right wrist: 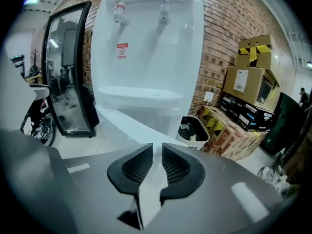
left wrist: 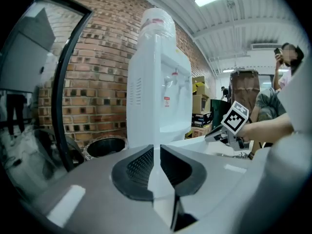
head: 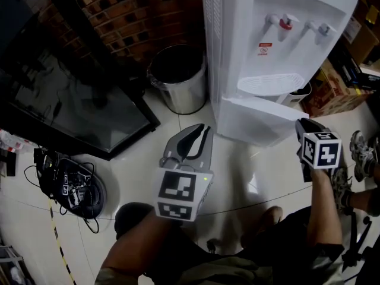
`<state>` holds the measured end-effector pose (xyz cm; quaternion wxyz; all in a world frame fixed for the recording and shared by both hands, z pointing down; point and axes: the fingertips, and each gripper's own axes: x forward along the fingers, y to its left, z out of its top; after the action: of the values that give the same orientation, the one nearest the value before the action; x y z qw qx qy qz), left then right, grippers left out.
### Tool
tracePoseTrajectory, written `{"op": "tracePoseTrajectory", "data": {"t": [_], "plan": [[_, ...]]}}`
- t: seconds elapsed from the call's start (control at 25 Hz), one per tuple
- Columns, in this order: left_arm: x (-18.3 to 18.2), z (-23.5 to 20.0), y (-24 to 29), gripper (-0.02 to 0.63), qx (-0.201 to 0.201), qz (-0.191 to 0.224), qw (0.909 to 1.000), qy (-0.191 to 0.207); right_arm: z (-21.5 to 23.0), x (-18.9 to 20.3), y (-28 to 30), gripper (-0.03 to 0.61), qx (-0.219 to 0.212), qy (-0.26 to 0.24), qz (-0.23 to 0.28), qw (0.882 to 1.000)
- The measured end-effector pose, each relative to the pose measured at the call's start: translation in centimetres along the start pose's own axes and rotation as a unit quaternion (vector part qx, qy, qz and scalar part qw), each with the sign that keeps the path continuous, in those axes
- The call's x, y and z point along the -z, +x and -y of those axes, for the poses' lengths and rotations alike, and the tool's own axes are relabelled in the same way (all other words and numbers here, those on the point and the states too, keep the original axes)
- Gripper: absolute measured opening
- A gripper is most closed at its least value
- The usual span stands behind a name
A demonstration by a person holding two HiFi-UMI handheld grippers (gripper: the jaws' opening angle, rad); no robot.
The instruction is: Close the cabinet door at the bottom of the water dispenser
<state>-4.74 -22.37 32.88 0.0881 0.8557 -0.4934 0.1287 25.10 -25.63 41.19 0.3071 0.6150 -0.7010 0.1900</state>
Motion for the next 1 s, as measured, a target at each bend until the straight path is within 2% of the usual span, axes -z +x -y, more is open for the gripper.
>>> {"op": "tracePoseTrajectory", "data": {"t": [0.2,0.52,0.64,0.8,0.88,1.0], "plan": [[-0.4,1.2,1.9,0.041,0.018,0.007,0.9998,-0.002,1.5,-1.8,2.1,0.048,0.016,0.0,0.017,1.0],[0.6,1.5,4.1,0.041,0.019,-0.013,0.9997,0.004,3.4,-4.3,5.5,0.034,0.016,0.078,0.074,0.994],[0.3,1.7,4.6,0.041,0.022,-0.01,0.9997,0.006,3.9,-4.9,6.5,0.029,0.002,0.128,0.101,0.987],[0.1,2.1,4.9,0.041,0.028,-0.01,0.9995,0.011,3.9,-5.2,7.8,0.023,-0.035,0.21,0.127,0.969],[0.0,2.0,4.8,0.041,0.028,-0.011,0.9995,0.01,3.5,-5.1,8.4,0.02,-0.048,0.225,0.13,0.964],[0.0,1.7,4.6,0.041,0.025,-0.009,0.9996,0.01,3.4,-5.1,8.4,0.017,-0.049,0.226,0.131,0.964]]}}
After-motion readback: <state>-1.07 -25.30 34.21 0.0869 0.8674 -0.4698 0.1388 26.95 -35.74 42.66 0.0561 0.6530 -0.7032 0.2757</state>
